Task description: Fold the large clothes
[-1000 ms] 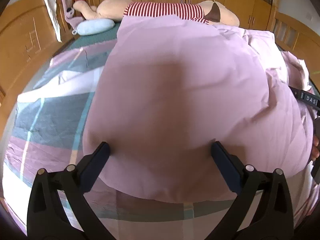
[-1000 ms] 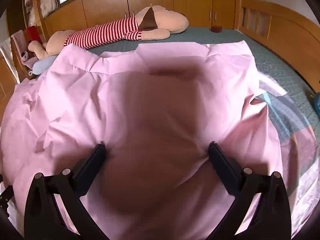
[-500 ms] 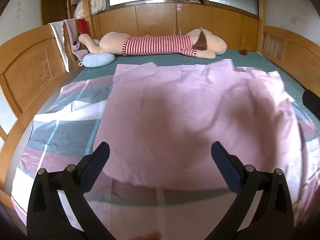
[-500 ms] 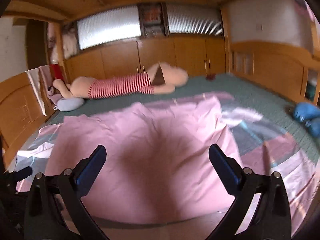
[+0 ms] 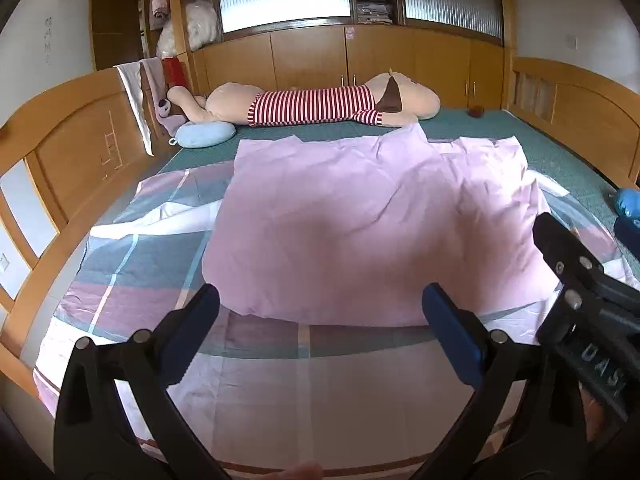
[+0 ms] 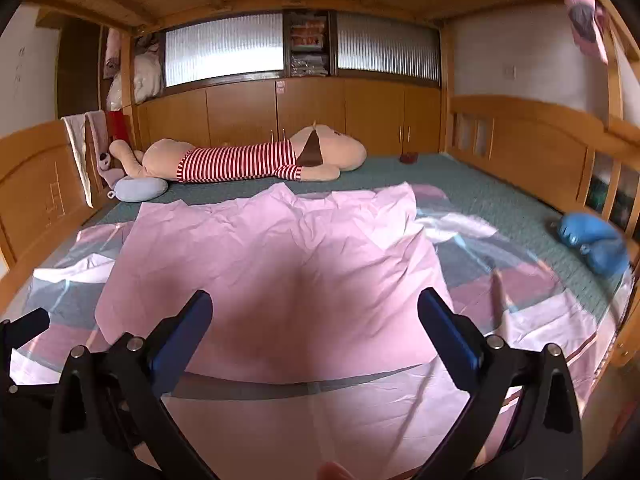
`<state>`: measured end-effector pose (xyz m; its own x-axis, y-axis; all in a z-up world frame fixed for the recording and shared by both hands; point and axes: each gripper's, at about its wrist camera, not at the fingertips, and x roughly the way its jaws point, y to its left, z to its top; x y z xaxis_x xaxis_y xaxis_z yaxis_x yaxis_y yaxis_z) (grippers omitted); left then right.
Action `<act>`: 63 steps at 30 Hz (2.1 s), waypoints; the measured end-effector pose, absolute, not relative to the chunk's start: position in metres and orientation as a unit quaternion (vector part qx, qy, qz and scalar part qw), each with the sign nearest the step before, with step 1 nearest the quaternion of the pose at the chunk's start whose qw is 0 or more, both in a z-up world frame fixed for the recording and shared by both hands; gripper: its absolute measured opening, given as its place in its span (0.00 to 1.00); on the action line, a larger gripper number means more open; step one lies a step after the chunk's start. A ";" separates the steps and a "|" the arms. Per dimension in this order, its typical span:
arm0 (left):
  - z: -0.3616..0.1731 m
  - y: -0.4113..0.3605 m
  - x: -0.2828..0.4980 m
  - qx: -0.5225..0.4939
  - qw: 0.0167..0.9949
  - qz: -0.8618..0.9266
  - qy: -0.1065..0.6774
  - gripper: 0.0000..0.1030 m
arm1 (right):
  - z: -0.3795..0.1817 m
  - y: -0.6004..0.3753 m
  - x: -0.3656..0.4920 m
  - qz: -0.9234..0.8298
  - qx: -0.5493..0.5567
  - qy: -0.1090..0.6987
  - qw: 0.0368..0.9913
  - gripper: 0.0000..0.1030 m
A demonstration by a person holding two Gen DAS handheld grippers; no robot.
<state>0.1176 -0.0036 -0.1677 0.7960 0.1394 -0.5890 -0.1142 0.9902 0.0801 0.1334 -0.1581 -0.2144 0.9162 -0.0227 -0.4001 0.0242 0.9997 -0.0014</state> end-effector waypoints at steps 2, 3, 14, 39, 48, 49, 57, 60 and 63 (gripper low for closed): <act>-0.166 -0.003 0.115 0.025 0.949 0.074 0.306 0.98 | -0.212 -0.154 0.129 -0.014 -0.008 0.194 0.981 0.99; -0.166 0.000 0.116 0.024 0.949 0.076 0.304 0.98 | -0.210 -0.153 0.127 -0.016 -0.012 0.185 0.983 0.99; -0.165 0.040 0.124 -0.034 0.943 0.100 0.317 0.98 | -0.208 -0.144 0.123 -0.019 -0.028 0.171 0.985 0.99; -0.166 0.029 0.120 0.001 0.947 0.100 0.305 0.98 | -0.213 -0.144 0.126 -0.017 -0.032 0.190 0.981 0.99; -0.167 0.028 0.120 0.002 0.947 0.101 0.305 0.98 | -0.214 -0.143 0.126 -0.016 -0.032 0.191 0.981 0.99; -0.166 0.028 0.120 0.002 0.947 0.101 0.305 0.98 | -0.215 -0.144 0.127 -0.015 -0.032 0.192 0.981 0.99; -0.169 0.030 0.119 0.003 0.947 0.100 0.306 0.98 | -0.216 -0.144 0.127 -0.015 -0.033 0.192 0.981 0.99; -0.171 0.031 0.119 0.004 0.947 0.099 0.307 0.98 | -0.216 -0.144 0.127 -0.015 -0.033 0.192 0.981 0.99; -0.171 0.031 0.119 0.004 0.947 0.099 0.307 0.98 | -0.217 -0.143 0.127 -0.016 -0.033 0.192 0.981 0.99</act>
